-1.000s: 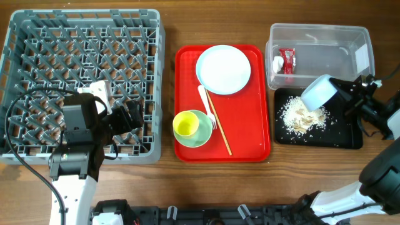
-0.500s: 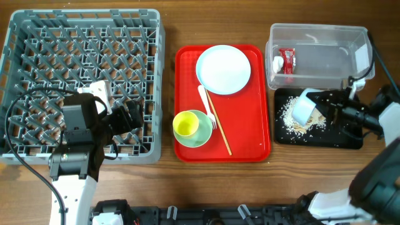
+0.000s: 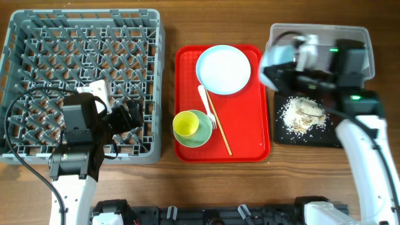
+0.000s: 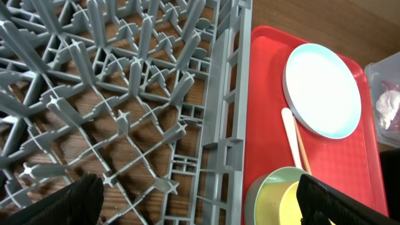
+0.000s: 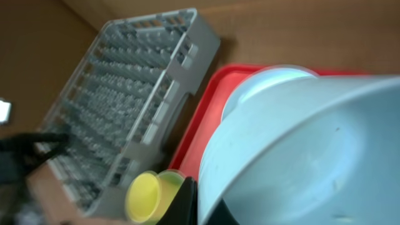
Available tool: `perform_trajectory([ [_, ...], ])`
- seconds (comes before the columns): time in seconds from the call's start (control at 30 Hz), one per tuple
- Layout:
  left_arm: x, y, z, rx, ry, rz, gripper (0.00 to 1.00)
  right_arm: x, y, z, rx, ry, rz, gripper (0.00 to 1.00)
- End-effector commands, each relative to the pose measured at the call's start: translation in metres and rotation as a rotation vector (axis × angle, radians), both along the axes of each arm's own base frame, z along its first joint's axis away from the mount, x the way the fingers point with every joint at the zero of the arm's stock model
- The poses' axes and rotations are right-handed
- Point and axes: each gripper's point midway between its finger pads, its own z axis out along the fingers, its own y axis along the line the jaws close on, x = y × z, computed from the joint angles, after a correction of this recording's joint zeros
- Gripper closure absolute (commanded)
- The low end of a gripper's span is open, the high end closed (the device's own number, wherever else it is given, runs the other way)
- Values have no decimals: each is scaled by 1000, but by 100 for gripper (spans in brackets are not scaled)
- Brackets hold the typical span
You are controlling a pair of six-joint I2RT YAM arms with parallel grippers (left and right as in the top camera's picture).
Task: Sort waste into correct bins and load items into the dishwasher rack
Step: 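Place the empty blue bowl onto the white plate on the tray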
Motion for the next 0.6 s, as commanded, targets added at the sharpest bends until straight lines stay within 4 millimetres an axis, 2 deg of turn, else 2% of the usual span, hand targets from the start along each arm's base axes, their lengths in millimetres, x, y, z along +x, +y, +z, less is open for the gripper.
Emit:
perform_trajectory([
  [0.0,3,-3,8,-10,-18,-8,0,25,25,-5,-203,-126,-69,96],
  [0.1,3,-3,8,-10,-18,-8,0,37,56,-18,-304,-199,-54,96],
  [0.27,3,-3,8,-10,-18,-8,0,53,93,-69,-404,-186,-28,96],
  [0.33,3,-3,8,-10,-18,-8,0,58,100,-97,-424,-144,-12,96],
  [0.37,3,-3,8,-10,-18,-8,0,61,102,-120,-432,-96,-13,96],
  [0.4,3,-3,8,-10,-18,-8,0,62,103,-131,-439,-73,-13,96],
  [0.47,3,-3,8,-10,-18,-8,0,63,103,-150,-455,-40,-6,96],
  [0.57,3,-3,8,-10,-18,-8,0,64,104,-165,-467,-14,-2,96],
])
